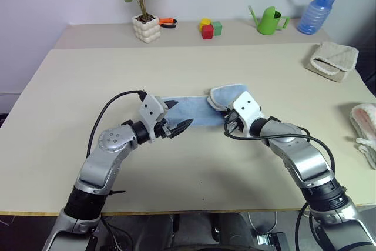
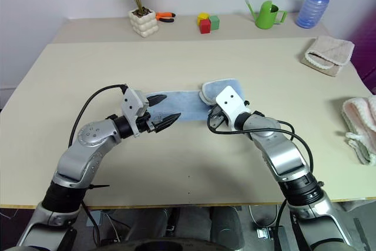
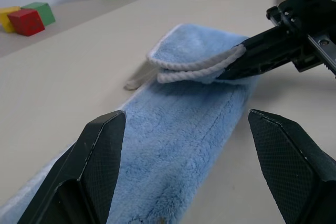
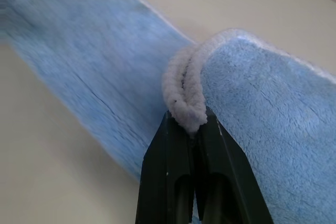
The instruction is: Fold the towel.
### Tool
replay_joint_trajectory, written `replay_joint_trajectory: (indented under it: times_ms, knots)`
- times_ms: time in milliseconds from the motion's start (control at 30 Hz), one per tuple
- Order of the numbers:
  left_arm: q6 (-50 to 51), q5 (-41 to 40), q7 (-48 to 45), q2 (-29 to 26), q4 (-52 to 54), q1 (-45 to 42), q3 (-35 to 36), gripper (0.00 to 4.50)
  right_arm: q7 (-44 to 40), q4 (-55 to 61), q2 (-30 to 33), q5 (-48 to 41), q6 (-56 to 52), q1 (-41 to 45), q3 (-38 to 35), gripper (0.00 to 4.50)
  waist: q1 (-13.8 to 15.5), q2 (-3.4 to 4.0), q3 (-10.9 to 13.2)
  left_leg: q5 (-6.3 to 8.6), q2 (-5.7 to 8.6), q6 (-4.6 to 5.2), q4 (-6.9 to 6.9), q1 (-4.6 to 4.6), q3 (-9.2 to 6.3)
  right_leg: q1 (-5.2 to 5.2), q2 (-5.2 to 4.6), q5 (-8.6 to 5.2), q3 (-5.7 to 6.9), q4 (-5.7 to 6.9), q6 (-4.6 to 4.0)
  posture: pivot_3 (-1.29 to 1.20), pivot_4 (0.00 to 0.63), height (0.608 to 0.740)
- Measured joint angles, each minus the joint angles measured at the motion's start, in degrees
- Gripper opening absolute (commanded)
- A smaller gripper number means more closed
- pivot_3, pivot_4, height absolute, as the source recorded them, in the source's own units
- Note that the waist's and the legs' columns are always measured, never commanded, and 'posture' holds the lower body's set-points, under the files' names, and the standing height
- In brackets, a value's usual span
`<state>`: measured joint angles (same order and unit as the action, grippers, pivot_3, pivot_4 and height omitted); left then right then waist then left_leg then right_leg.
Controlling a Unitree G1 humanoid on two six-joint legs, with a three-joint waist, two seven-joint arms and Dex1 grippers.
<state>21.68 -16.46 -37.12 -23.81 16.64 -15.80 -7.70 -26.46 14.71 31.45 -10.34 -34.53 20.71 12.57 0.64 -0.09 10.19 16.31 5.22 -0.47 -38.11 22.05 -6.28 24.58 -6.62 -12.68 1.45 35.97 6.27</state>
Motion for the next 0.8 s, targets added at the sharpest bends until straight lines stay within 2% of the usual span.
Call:
replay_joint_trajectory:
  times_ms: [67, 167, 300, 400, 533, 667, 800]
  knots:
    - [0.01, 0.02, 0.05, 0.0, 0.31, 0.18, 0.0, 3.8, -1.06, -0.1, -0.85, -0.3, -0.08, 0.01, -0.05, 1.41, 0.01, 0.0, 0.0, 0.0, 0.0, 0.0, 0.0, 0.0, 0.0, 0.0, 0.0, 0.0, 0.0, 0.0, 0.0, 0.0, 0.15, 0.732]
    - [0.07, 0.03, 0.09, 0.01, 0.35, 0.28, 0.0, 3.8, -2.17, 0.31, -1.17, -1.39, -0.08, -0.08, -1.25, 2.87, 0.06, 0.0, 0.0, 0.0, 0.01, 0.0, 0.0, 0.01, 0.0, 0.0, 0.0, 0.0, 0.0, 0.0, 0.0, 0.0, 0.15, 0.732]
    - [0.12, 0.01, 0.37, 0.07, 0.29, 0.28, 0.25, 3.8, -5.84, 4.52, -0.76, -5.66, 0.49, -1.4, -6.6, 2.87, 0.07, 0.0, 0.0, 0.0, 0.0, 0.01, 0.0, 0.01, -0.02, 0.0, 0.0, 0.0, 0.01, -0.01, 0.0, 0.0, 0.15, 0.732]
    - [0.12, -0.38, 1.64, 0.78, -0.3, 0.22, 2.15, 3.8, -7.72, 5.8, -1.32, -10.57, 0.02, -2.09, -11.21, 1.9, 0.04, 0.0, 0.0, 0.0, 0.0, 0.0, 0.0, 0.0, -0.02, 0.0, 0.01, 0.0, 0.01, 0.0, 0.0, 0.0, 0.15, 0.732]
    - [0.12, -0.56, 3.89, 1.37, -2.47, -0.11, 6.17, 3.8, -6.28, 4.19, -2.21, -13.03, -1.13, -0.03, -16.18, 0.06, -0.04, 0.0, 0.0, 0.0, -0.02, 0.0, 0.01, -0.01, -0.02, 0.01, 0.04, 0.0, 0.01, 0.01, 0.0, 0.0, 0.15, 0.732]
    - [0.97, -1.17, 6.34, 1.38, -4.66, 0.37, 10.15, 3.8, -3.63, -2.42, -2.16, -7.98, 0.75, 2.82, -14.15, 0.06, -0.03, 0.0, 0.0, 0.0, -0.01, -0.01, 0.01, -0.01, -0.02, 0.01, 0.04, 0.0, 0.01, 0.01, 0.0, 0.0, 0.15, 0.732]
    - [4.08, -2.19, 7.79, 1.35, -4.37, 4.65, 11.97, 3.8, -2.1, -12.94, -4.73, -1.46, 5.66, 3.82, -8.56, 0.06, -0.29, 0.0, 0.0, -0.02, -0.01, -0.03, 0.04, -0.01, 0.0, 0.03, 0.03, 0.0, 0.0, 0.0, 0.0, 0.0, 0.15, 0.732]
